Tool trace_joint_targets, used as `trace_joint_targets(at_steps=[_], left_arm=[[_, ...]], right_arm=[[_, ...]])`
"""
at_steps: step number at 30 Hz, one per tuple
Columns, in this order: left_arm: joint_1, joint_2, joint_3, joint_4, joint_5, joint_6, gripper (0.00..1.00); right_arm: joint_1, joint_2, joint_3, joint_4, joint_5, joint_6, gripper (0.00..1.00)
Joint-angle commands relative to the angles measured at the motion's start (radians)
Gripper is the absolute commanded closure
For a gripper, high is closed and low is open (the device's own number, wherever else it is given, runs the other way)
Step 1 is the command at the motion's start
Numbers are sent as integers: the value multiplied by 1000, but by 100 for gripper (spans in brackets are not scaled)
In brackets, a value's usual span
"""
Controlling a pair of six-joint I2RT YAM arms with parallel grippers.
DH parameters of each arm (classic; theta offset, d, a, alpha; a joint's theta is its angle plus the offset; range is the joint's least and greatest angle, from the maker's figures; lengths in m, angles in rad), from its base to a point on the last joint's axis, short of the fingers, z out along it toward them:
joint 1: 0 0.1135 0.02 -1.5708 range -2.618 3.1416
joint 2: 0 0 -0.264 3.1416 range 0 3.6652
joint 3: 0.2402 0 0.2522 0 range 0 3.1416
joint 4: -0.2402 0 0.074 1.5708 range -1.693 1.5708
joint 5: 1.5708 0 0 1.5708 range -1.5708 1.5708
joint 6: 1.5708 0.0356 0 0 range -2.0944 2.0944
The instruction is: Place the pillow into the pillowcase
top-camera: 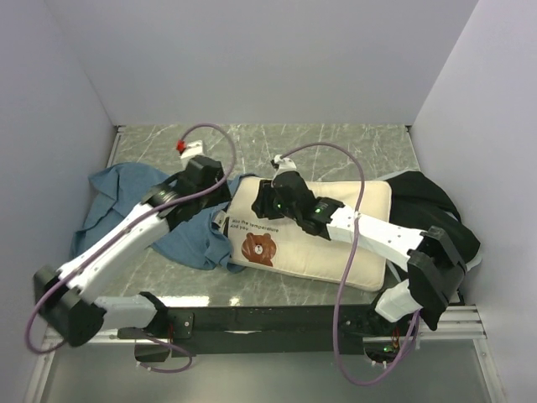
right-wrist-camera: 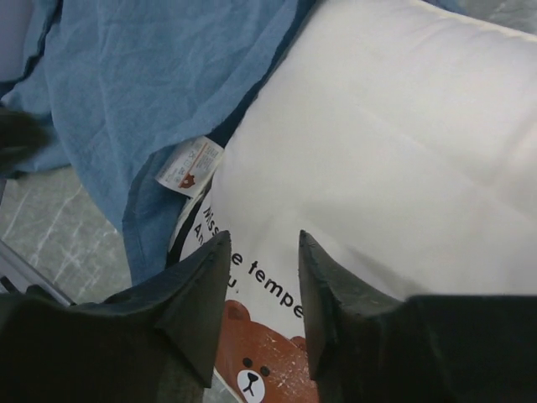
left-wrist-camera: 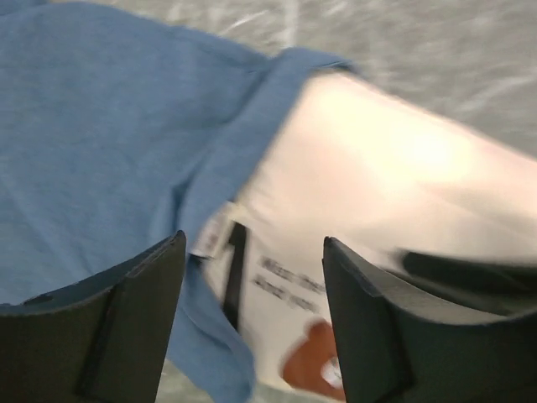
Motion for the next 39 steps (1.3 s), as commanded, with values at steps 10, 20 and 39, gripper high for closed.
trace_joint_targets(at_steps=[10, 20, 39], left_arm=[[-1, 312, -47, 4, -70, 85, 45], [-1, 288, 23, 56, 72, 71, 99], [-127, 133, 108, 158, 287, -67, 99]], right_arm=[[113, 47, 107, -169, 130, -73, 16], [93, 242, 129, -83, 88, -57, 56], [1, 156, 293, -34, -88, 55, 100]])
